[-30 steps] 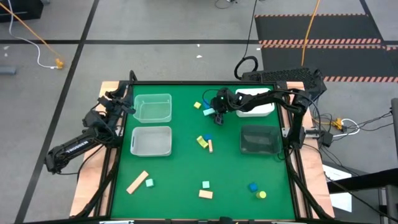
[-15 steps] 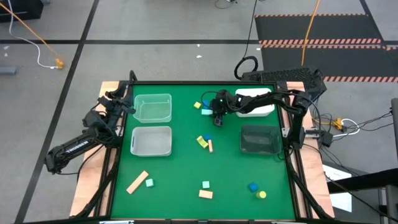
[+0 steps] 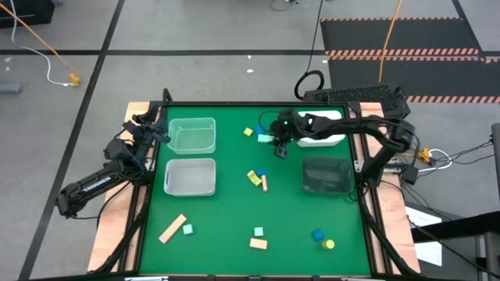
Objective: Sort & place blocks by color
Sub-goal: Put the top light blue block into the white bin
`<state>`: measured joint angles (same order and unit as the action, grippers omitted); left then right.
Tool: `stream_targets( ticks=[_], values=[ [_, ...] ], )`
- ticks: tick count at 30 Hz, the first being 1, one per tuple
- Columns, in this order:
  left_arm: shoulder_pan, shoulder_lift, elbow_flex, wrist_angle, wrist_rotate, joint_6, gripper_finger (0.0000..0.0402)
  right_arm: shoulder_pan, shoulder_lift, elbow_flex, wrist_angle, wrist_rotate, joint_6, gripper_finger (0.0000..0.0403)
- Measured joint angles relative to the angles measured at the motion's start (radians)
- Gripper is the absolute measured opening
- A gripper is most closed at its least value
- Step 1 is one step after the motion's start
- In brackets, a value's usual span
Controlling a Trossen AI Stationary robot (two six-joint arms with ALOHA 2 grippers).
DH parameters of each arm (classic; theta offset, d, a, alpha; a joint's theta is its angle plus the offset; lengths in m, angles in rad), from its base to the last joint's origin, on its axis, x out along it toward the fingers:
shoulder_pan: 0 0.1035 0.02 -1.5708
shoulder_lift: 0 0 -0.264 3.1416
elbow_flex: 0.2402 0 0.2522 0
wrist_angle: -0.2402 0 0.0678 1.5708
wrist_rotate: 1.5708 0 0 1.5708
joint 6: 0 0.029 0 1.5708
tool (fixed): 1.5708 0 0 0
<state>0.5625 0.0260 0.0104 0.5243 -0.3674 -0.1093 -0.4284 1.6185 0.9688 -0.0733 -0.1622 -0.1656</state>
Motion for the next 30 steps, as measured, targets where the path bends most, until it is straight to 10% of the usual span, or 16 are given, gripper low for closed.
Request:
stream_targets(
  ticks=[30],
  values=[
    [0.000,0.000,0.000,0.000,0.000,0.000,0.0269,-0.004,-0.510,-0.040,-0.381,0.543,0.412,0.0121]
  ],
)
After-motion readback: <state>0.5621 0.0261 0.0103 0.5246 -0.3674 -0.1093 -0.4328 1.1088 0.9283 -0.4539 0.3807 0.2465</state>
